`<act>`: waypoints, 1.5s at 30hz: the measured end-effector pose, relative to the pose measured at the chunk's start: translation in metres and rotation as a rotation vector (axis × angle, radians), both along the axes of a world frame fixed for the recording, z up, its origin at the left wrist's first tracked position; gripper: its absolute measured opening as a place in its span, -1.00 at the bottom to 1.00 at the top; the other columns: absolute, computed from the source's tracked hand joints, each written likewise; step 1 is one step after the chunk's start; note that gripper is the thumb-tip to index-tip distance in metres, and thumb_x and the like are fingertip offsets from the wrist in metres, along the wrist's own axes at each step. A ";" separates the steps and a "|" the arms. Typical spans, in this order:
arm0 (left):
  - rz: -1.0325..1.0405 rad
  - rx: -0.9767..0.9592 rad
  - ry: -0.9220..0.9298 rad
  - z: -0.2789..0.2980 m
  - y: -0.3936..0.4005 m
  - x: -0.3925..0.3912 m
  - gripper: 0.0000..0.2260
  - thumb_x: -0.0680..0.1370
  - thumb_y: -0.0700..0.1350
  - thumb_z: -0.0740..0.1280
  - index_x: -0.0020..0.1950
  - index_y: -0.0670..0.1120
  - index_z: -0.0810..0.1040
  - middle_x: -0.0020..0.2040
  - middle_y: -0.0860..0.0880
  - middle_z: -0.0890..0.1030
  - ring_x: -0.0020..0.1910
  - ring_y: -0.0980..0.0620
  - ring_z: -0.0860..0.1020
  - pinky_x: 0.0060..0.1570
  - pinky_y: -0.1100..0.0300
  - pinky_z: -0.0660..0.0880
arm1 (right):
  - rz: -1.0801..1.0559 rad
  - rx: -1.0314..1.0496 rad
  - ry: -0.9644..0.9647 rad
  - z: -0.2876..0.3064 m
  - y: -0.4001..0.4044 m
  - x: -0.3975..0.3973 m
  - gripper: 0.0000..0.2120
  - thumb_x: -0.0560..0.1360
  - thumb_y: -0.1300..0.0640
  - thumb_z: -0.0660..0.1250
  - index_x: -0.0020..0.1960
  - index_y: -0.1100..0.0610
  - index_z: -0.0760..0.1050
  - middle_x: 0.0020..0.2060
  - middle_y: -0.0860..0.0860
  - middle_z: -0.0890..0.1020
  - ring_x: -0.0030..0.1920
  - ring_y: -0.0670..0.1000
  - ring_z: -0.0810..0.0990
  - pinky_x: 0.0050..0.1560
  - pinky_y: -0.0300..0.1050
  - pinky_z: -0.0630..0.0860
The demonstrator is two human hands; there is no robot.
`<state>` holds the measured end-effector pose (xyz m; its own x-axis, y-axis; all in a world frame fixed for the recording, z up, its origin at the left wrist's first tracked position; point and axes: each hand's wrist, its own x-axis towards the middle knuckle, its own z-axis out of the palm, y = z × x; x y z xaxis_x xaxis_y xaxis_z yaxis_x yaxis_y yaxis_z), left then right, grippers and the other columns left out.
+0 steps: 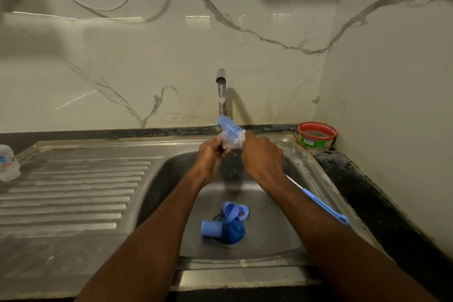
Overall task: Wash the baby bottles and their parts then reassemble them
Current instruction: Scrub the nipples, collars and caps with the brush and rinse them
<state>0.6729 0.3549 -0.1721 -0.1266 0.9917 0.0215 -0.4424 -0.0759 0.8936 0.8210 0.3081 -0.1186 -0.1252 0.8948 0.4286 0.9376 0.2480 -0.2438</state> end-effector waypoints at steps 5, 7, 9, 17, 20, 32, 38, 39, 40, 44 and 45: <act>0.206 -0.050 -0.065 -0.005 0.007 -0.012 -0.83 0.67 -0.17 0.25 0.04 -0.20 0.61 -0.25 -0.07 0.67 -0.21 0.03 0.62 -0.06 0.18 0.60 | 0.083 -0.032 -0.101 -0.013 -0.012 -0.001 -0.65 0.60 0.05 0.28 0.36 0.06 0.37 0.08 0.11 0.62 -0.04 0.11 0.61 -0.21 -0.06 0.35; 0.182 -0.056 -0.032 -0.007 0.009 -0.011 -0.82 0.68 -0.18 0.23 0.10 -0.23 0.60 -0.32 -0.05 0.60 -0.31 0.08 0.53 -0.18 0.24 0.56 | 0.073 -0.009 -0.092 -0.014 -0.011 0.000 -0.69 0.61 0.08 0.25 0.34 0.07 0.38 0.05 0.12 0.63 -0.05 0.13 0.62 -0.21 -0.05 0.33; 0.092 -0.047 0.049 -0.007 0.009 -0.006 -0.78 0.70 -0.17 0.17 0.14 -0.21 0.58 -0.24 -0.07 0.58 -0.28 0.09 0.52 -0.19 0.25 0.56 | 0.059 0.009 -0.072 -0.012 -0.006 -0.002 -0.71 0.60 0.10 0.23 0.32 0.06 0.38 0.04 0.12 0.63 -0.05 0.15 0.63 -0.22 -0.05 0.33; -0.025 0.012 0.226 -0.010 0.004 0.000 -0.77 0.70 -0.15 0.15 0.11 -0.18 0.58 -0.21 -0.06 0.57 -0.24 0.07 0.52 -0.08 0.15 0.53 | -0.012 0.045 -0.057 -0.002 0.003 -0.001 -0.71 0.58 0.10 0.24 0.30 0.06 0.37 0.04 0.12 0.63 -0.03 0.18 0.65 -0.21 -0.03 0.37; 0.077 -0.020 0.179 -0.011 0.009 0.002 -0.79 0.68 -0.17 0.21 0.07 -0.20 0.62 -0.24 -0.06 0.61 -0.23 0.06 0.54 -0.02 0.12 0.54 | 0.025 0.067 -0.082 -0.004 -0.001 -0.001 -0.73 0.61 0.12 0.19 0.30 0.06 0.36 0.03 0.13 0.64 -0.06 0.18 0.65 -0.23 -0.03 0.36; 0.096 0.027 0.221 -0.011 0.009 0.002 -0.80 0.70 -0.15 0.19 0.02 -0.12 0.60 -0.19 -0.04 0.63 -0.22 0.07 0.55 -0.01 0.12 0.54 | -0.020 0.042 -0.072 -0.004 0.002 0.000 -0.68 0.60 0.06 0.25 0.35 0.04 0.36 0.05 0.11 0.64 -0.04 0.14 0.64 -0.22 -0.05 0.38; 0.132 -0.029 0.127 -0.011 0.011 -0.001 -0.80 0.69 -0.17 0.20 0.07 -0.20 0.59 -0.29 -0.03 0.56 -0.30 0.09 0.50 -0.15 0.20 0.53 | -0.015 0.076 -0.102 -0.005 -0.003 -0.002 -0.72 0.61 0.07 0.23 0.31 0.04 0.37 0.01 0.09 0.65 -0.07 0.13 0.66 -0.25 -0.05 0.37; 0.135 -0.027 0.122 -0.010 0.011 -0.003 -0.80 0.70 -0.17 0.18 0.06 -0.20 0.58 -0.29 -0.04 0.56 -0.31 0.09 0.50 -0.16 0.21 0.52 | -0.013 0.078 -0.118 -0.006 -0.004 -0.003 -0.72 0.62 0.08 0.22 0.32 0.04 0.38 0.02 0.09 0.65 -0.07 0.13 0.66 -0.25 -0.05 0.36; 0.129 -0.020 0.129 -0.010 0.010 -0.004 -0.80 0.70 -0.17 0.18 0.05 -0.19 0.58 -0.28 -0.03 0.56 -0.30 0.09 0.50 -0.15 0.21 0.53 | -0.014 0.071 -0.127 -0.008 -0.004 -0.003 -0.72 0.62 0.08 0.21 0.32 0.03 0.38 0.02 0.10 0.65 -0.06 0.14 0.66 -0.25 -0.05 0.36; 0.042 0.034 0.169 -0.005 0.005 0.000 -0.80 0.70 -0.15 0.19 0.09 -0.17 0.60 -0.19 -0.05 0.60 -0.24 0.08 0.52 -0.03 0.14 0.52 | -0.030 0.024 -0.101 -0.007 0.003 0.002 -0.73 0.62 0.10 0.20 0.32 0.04 0.38 0.04 0.11 0.64 -0.03 0.16 0.65 -0.21 -0.05 0.35; 0.044 0.036 0.152 -0.003 0.004 0.003 -0.79 0.70 -0.15 0.18 0.08 -0.16 0.60 -0.19 -0.05 0.61 -0.23 0.07 0.53 -0.01 0.13 0.52 | -0.034 0.025 -0.089 -0.006 0.004 0.003 -0.72 0.62 0.09 0.20 0.32 0.05 0.38 0.05 0.12 0.64 -0.02 0.16 0.64 -0.21 -0.05 0.35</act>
<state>0.6760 0.3588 -0.1753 -0.1624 0.9836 0.0788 -0.2982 -0.1250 0.9463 0.8242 0.3125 -0.1243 -0.1335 0.8885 0.4390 0.9633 0.2204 -0.1532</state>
